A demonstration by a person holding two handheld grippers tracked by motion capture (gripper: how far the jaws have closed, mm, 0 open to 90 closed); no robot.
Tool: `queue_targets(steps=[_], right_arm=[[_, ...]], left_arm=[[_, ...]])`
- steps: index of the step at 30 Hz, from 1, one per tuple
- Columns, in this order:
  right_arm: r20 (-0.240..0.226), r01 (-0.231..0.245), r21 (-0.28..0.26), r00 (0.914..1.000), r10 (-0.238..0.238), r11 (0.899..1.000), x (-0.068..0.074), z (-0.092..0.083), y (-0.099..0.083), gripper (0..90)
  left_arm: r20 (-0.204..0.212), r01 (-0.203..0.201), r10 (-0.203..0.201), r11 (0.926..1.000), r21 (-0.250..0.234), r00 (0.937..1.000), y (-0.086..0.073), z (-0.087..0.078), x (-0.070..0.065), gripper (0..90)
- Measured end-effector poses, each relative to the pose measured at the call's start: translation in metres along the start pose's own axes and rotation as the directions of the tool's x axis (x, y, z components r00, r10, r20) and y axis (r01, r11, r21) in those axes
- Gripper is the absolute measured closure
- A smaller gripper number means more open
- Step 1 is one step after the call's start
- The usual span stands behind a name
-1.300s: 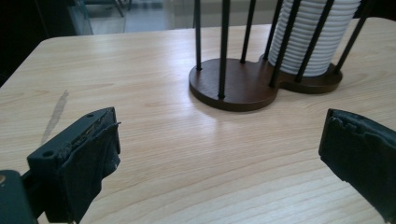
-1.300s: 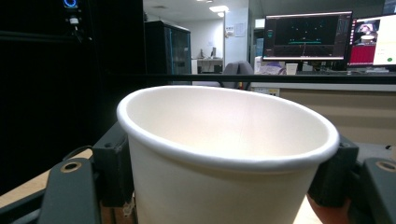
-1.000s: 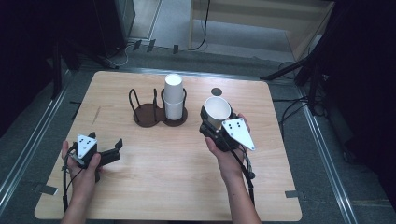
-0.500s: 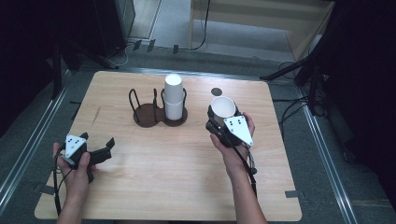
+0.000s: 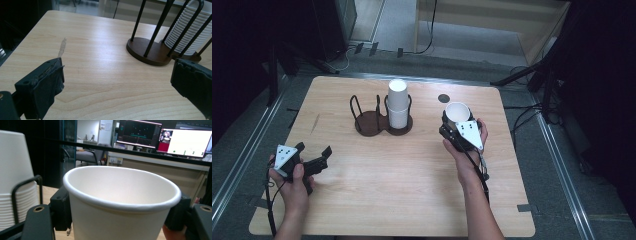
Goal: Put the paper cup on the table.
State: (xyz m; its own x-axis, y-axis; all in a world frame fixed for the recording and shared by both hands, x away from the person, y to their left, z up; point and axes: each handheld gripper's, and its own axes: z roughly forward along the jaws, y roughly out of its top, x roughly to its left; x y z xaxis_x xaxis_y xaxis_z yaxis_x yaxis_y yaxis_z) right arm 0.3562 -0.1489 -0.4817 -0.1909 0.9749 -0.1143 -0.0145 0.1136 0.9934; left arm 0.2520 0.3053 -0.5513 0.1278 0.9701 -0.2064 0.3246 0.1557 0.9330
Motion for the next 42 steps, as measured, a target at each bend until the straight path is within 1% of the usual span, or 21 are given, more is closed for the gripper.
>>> queue_targets(steps=[3, 5, 6, 7, 9, 10, 12, 13, 14, 16, 18, 22, 23, 25, 27, 30, 35, 38, 39, 40, 42], right_arm=[[0.009, -0.009, 0.015, 0.9999, 0.009, 1.000, -0.004, 0.006, -0.006, 26.3], [0.006, -0.009, 0.011, 0.9999, 0.009, 1.000, -0.006, 0.008, -0.008, 26.4], [0.001, -0.028, 0.010, 0.9996, 0.028, 1.000, -0.008, 0.013, -0.011, 26.3], [0.022, -0.027, 0.005, 0.9994, 0.027, 1.000, -0.008, 0.015, -0.013, 26.3], [0.028, -0.038, 0.012, 0.9989, 0.037, 0.999, -0.010, 0.021, -0.017, 26.2], [0.035, -0.034, 0.011, 0.9988, 0.034, 0.999, -0.012, 0.024, -0.019, 26.2], [0.049, -0.008, 0.016, 0.9988, 0.008, 1.000, -0.014, 0.029, -0.022, 26.2], [0.065, 0.016, 0.023, 0.9977, -0.018, 1.000, -0.015, 0.033, -0.024, 26.2], [0.066, 0.020, 0.032, 0.9976, -0.022, 0.999, -0.016, 0.036, -0.025, 26.2], [0.059, 0.022, 0.034, 0.9980, -0.024, 0.999, -0.018, 0.039, -0.027, 26.2], [0.034, -0.010, 0.040, 0.9994, 0.009, 0.999, -0.021, 0.047, -0.031, 26.1], [0.028, -0.031, 0.052, 0.9992, 0.030, 0.998, -0.024, 0.056, -0.036, 26.1], [0.026, -0.027, 0.045, 0.9993, 0.026, 0.999, -0.025, 0.058, -0.037, 26.1], [0.009, -0.045, 0.009, 0.9989, 0.045, 0.999, -0.025, 0.063, -0.041, 26.2], [-0.004, -0.046, 0.023, 0.9989, 0.046, 0.999, -0.025, 0.069, -0.043, 26.2], [0.006, -0.041, 0.037, 0.9992, 0.041, 0.998, -0.026, 0.077, -0.046, 26.1], [0.010, -0.057, 0.051, 0.9984, 0.056, 0.997, -0.025, 0.086, -0.050, 26.1], [0.003, -0.075, 0.081, 0.9971, 0.075, 0.994, -0.024, 0.093, -0.055, 25.9], [0.003, -0.075, 0.081, 0.9971, 0.075, 0.994, -0.024, 0.093, -0.055, 25.9], [0.000, -0.073, 0.104, 0.9973, 0.073, 0.992, -0.023, 0.096, -0.057, 25.8], [0.002, -0.081, 0.123, 0.9967, 0.081, 0.989, -0.022, 0.099, -0.056, 25.6]], left_arm=[[0.001, -0.008, 0.008, 1.0000, 0.004, 1.0000, 0.000, 0.000, -0.001, 0.0], [0.000, -0.010, 0.010, 0.9999, 0.005, 0.9999, 0.000, 0.000, -0.001, 0.0], [0.000, -0.009, 0.009, 0.9999, 0.005, 1.0000, 0.000, 0.000, -0.001, 0.0], [0.000, -0.009, 0.009, 0.9999, 0.005, 1.0000, 0.000, 0.000, -0.001, 0.0], [-0.001, -0.010, 0.010, 0.9999, 0.005, 0.9999, 0.000, 0.000, -0.001, 0.0], [-0.001, -0.011, 0.011, 0.9999, 0.005, 0.9999, 0.000, 0.000, -0.001, 0.0], [-0.001, -0.012, 0.012, 0.9999, 0.005, 0.9999, 0.000, 0.000, -0.001, 0.0], [-0.001, -0.012, 0.012, 0.9999, 0.005, 0.9999, 0.000, 0.000, -0.001, 0.0], [0.003, -0.014, 0.014, 0.9999, 0.007, 0.9999, 0.000, 0.000, -0.001, 0.0], [0.004, -0.017, 0.017, 0.9998, 0.007, 0.9999, 0.000, 0.001, -0.002, 0.0], [0.004, -0.019, 0.019, 0.9998, 0.007, 0.9998, 0.000, 0.001, -0.002, 0.0], [0.004, -0.019, 0.019, 0.9998, 0.006, 0.9998, 0.000, 0.001, -0.002, 0.0], [0.005, -0.021, 0.021, 0.9997, 0.008, 0.9998, 0.000, 0.000, -0.002, 0.0], [0.006, -0.020, 0.020, 0.9998, 0.007, 0.9998, 0.000, 0.000, -0.002, 0.0], [0.007, -0.017, 0.017, 0.9998, 0.007, 0.9998, 0.000, 0.001, -0.002, 0.0], [0.007, -0.015, 0.015, 0.9999, 0.008, 0.9999, 0.000, 0.001, -0.001, 0.0], [0.009, -0.015, 0.014, 0.9999, 0.009, 0.9999, 0.000, 0.000, -0.001, 0.0], [0.009, -0.014, 0.014, 0.9999, 0.009, 0.9999, 0.000, 0.000, -0.001, 0.0], [0.010, -0.013, 0.013, 0.9999, 0.010, 0.9999, 0.000, 0.000, -0.001, 0.0], [0.011, -0.011, 0.011, 0.9999, 0.010, 0.9999, 0.000, 0.000, -0.001, 0.0], [0.012, -0.009, 0.009, 0.9999, 0.009, 0.9999, 0.000, 0.000, 0.000, 0.0]])
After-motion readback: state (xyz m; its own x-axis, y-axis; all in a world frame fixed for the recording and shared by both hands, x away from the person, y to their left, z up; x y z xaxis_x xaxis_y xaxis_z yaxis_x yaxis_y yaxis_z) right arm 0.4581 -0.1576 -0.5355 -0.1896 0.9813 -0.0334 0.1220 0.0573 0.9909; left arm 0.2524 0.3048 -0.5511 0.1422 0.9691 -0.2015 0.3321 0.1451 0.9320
